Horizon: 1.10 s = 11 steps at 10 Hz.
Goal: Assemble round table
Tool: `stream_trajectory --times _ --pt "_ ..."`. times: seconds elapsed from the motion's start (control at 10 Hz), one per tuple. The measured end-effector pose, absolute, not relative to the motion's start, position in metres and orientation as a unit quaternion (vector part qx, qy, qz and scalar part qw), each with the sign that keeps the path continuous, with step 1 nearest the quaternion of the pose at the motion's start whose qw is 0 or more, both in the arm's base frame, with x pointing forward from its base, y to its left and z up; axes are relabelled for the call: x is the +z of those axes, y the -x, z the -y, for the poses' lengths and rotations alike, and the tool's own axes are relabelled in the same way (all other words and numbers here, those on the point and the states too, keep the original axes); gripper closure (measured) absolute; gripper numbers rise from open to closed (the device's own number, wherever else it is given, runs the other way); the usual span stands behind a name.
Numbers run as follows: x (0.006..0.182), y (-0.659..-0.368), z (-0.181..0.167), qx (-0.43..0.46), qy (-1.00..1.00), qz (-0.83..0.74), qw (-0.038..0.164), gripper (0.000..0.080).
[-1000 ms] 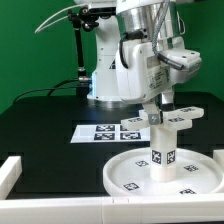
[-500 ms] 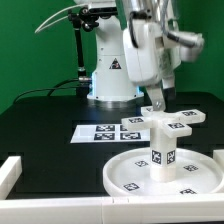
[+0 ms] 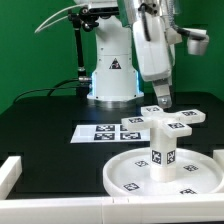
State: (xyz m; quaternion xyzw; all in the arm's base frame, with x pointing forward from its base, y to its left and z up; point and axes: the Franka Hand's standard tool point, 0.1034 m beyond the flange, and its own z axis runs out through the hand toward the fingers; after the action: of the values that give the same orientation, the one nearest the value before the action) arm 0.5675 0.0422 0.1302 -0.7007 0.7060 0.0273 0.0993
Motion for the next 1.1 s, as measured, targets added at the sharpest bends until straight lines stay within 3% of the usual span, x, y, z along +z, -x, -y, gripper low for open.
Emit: stream_trajectory --times 0.3,0.9,1.1 --pt "0.1327 -0.5721 -0.0515 0.03 0.832 -0.548 0.082 0.0151" --pt "0.1314 -0.5724 -0.0506 0.013 0.926 -0.368 0.086 0.0151" --pt "0.1316 -0.5709 -0.0462 0.007 0.981 -0.18 0.066 0.0151"
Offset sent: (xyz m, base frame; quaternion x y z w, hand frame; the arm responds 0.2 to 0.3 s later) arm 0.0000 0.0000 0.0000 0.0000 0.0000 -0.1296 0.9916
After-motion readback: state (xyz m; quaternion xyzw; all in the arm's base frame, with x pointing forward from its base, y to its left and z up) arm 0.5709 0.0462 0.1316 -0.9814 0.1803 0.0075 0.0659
